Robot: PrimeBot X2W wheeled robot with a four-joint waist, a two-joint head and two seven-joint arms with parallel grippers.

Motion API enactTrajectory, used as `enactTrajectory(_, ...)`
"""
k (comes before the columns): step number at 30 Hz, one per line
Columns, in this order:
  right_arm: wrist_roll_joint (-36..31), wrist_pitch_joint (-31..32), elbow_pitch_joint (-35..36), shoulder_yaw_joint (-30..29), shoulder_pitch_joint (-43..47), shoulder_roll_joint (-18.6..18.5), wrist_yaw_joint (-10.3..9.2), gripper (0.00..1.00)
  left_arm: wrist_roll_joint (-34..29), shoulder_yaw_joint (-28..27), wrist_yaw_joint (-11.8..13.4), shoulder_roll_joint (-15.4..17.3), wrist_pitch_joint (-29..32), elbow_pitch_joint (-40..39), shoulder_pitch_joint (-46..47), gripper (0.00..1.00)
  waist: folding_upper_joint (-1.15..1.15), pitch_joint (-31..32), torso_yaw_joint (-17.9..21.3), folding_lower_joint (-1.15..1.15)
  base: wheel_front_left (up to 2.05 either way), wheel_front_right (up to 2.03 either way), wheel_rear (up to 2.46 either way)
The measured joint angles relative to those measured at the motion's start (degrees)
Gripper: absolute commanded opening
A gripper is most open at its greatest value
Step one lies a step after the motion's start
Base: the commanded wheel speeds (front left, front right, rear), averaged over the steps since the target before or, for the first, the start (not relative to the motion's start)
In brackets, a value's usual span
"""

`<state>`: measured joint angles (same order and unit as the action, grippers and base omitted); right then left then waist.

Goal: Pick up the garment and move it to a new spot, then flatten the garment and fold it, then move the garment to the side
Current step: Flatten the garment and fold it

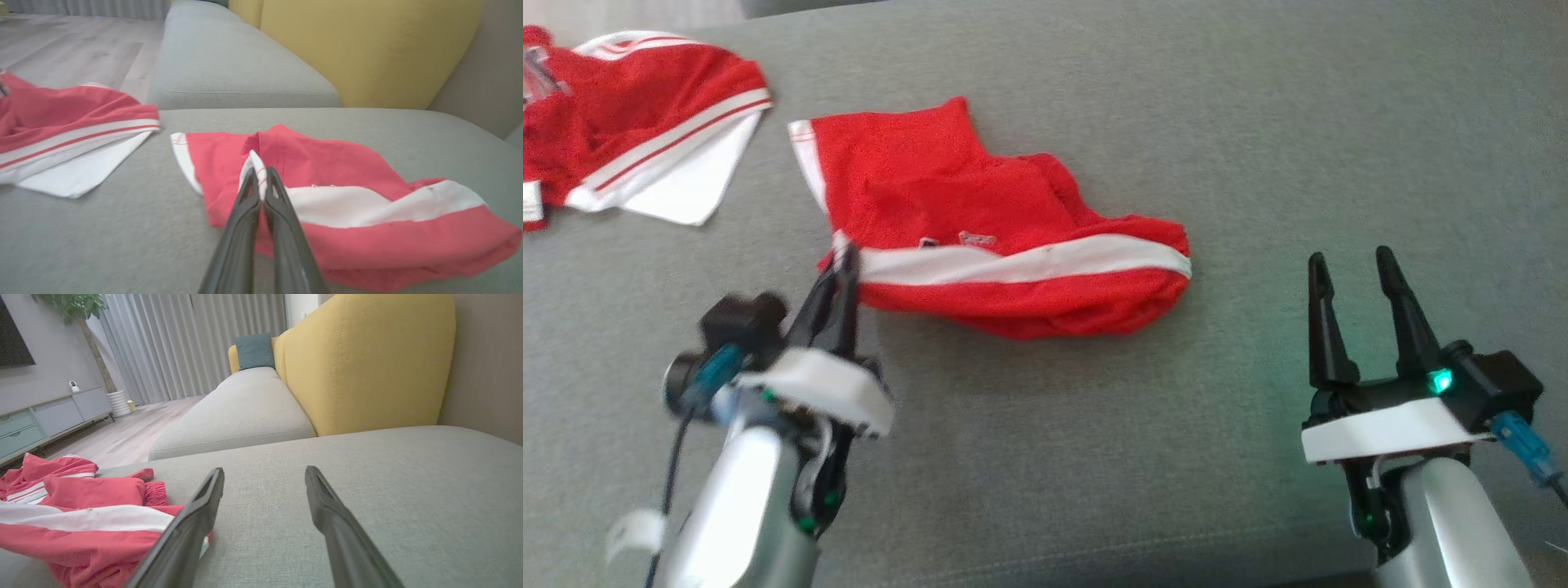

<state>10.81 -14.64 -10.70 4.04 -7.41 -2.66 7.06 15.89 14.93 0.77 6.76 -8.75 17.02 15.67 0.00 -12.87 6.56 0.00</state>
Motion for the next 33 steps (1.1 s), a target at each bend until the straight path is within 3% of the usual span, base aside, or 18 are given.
enactTrajectory(7,-0.3,0.0,-1.4,1.3,0.1,0.0,0.00,1.00,2.8,-2.9,2.0,0.5,0.2,-1.9,-7.0,0.00,0.00,0.6,-3.3,0.00,0.00,0.00,0.00)
enactTrajectory(20,-0.8,0.0,-3.9,3.3,0.1,0.0,0.00,1.00,4.7,-4.7,2.8,0.4,-2.7,3.6,-7.4,0.00,0.00,0.7,-4.6,0.00,0.00,0.00,0.00)
enactTrajectory(21,-0.8,0.0,-4.0,3.4,0.1,0.0,0.00,1.00,5.1,-4.7,2.8,0.3,-3.1,3.9,-7.4,0.12,0.00,0.7,-4.6,0.00,0.00,0.00,0.00)
enactTrajectory(22,-0.8,0.0,-4.0,3.5,0.1,0.0,0.00,1.00,5.1,-4.8,2.8,0.2,-3.3,4.2,-7.4,0.38,0.00,0.7,-4.5,0.00,0.00,0.00,0.00)
enactTrajectory(23,-0.8,0.0,-4.0,3.6,0.1,0.0,0.00,1.00,5.1,-4.9,2.8,0.1,-3.7,4.6,-7.4,0.87,0.00,0.8,-4.5,0.00,0.00,0.00,0.00)
enactTrajectory(24,-0.8,0.0,-4.0,3.6,0.1,0.0,0.00,1.00,5.2,-5.0,2.8,0.0,-4.0,5.1,-7.4,1.00,0.00,0.8,-4.5,0.00,0.00,0.00,0.00)
enactTrajectory(33,-0.8,0.0,-3.8,3.2,0.1,0.0,0.00,1.00,5.3,-7.9,2.7,-1.1,-5.5,4.7,-9.5,1.00,0.00,3.0,-4.3,0.00,0.00,0.00,0.00)
